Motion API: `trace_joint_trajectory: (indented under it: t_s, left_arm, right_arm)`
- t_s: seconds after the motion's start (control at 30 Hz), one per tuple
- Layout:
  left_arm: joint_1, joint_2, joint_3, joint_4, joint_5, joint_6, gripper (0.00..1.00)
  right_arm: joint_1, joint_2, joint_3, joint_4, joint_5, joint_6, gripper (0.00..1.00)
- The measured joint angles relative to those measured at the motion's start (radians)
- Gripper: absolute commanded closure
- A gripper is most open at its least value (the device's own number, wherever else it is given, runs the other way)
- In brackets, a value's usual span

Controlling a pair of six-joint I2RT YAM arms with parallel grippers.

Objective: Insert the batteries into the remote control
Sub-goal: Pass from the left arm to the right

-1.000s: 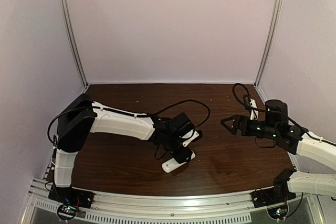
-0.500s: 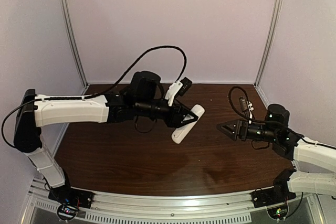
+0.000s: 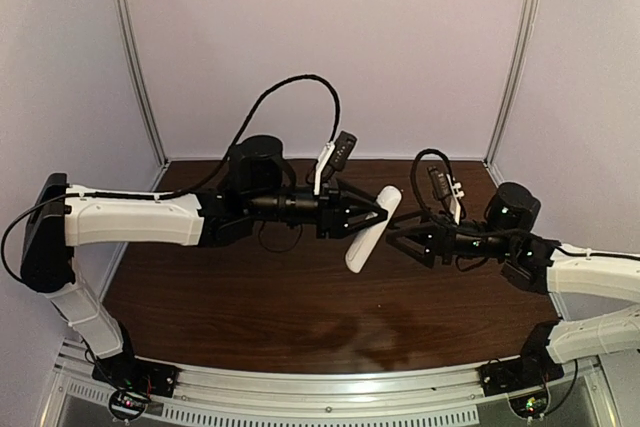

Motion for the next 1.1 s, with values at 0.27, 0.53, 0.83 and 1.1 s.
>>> trace_joint_trajectory:
  t_s: [0.27, 0.53, 0.83, 1.1]
  left_arm:
    - [0.0, 0.0, -0.025, 0.1, 0.041, -0.05, 0.64]
    - [0.0, 0.004, -0.044, 0.15, 0.061, -0.081, 0.64]
    - [0.0, 0.006, -0.046, 0.179, 0.08, -0.119, 0.55]
    - [0.033, -0.011, -0.075, 0.164, 0.056, -0.103, 0.03]
  right_arm:
    - [0.055, 0.103, 0.055, 0.068, -0.015, -0.001, 0.26]
    - [0.077, 0.111, 0.073, 0.126, -0.052, 0.01, 0.5]
    - [0.078, 0.124, 0.073, 0.169, -0.08, 0.03, 0.71]
    - [0.079, 0.123, 0.101, 0.027, -0.072, 0.006, 0.8]
